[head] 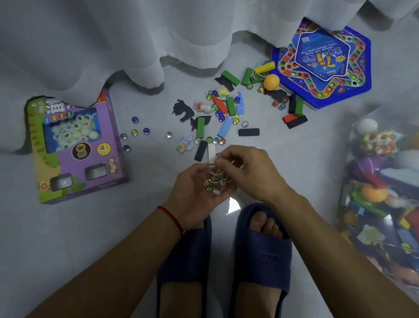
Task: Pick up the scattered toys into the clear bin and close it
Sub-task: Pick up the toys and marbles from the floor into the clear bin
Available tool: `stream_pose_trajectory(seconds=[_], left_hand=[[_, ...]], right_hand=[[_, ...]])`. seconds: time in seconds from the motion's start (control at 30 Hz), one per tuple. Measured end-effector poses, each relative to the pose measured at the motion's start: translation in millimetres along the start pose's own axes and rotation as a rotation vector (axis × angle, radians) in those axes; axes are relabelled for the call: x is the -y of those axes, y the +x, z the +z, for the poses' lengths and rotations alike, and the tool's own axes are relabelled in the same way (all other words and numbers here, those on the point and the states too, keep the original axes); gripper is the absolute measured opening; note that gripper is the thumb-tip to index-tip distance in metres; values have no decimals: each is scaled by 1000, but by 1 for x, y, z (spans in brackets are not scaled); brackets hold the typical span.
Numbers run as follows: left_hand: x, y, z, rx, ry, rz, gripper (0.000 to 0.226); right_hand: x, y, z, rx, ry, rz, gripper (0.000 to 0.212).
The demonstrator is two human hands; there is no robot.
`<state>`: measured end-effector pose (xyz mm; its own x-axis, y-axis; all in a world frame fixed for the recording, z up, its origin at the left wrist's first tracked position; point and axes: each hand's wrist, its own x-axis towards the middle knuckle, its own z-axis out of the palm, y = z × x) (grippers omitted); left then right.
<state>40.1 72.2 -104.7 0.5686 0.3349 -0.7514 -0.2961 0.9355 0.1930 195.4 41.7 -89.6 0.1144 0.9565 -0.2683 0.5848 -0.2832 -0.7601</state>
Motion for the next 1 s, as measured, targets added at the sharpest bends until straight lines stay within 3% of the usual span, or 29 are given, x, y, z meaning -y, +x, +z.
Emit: stream_pose_trajectory(seconds=[0.1,0.23,0.33,0.4,0.53,0.63,0.73,0.83,0.93,1.0], left_hand=[[-2,2,-4,-86,-44,43,45],[-5,-1,-5,-141,-50,81,47],[-6,-7,-4,-154,-55,104,47],[-6,-11,-3,-173,-69,124,46],[-4,-25,13,-173,-21,154,47],[-1,-38,45,-40,73,162,63],[4,-52,92,114,162,82,50],[11,-66,149,172,222,36,41],[29,-85,215,269,345,7,40],[49,-96,257,370,456,-37,48]], right_hand=[[-15,21,8,-174,-103,-16,12],[-38,39,25,-104,-286,0,26],[-43,38,35,-94,-308,-17,18],[-43,33,35,-128,-241,34,13],[-22,-1,11,-305,117,216,5],[8,-38,-15,-320,135,95,8],[33,-71,-44,-337,-96,-76,19],[51,-105,-89,-519,-187,-118,26],[62,-146,-140,-732,42,-26,22],[63,-172,-172,-828,397,126,19]])
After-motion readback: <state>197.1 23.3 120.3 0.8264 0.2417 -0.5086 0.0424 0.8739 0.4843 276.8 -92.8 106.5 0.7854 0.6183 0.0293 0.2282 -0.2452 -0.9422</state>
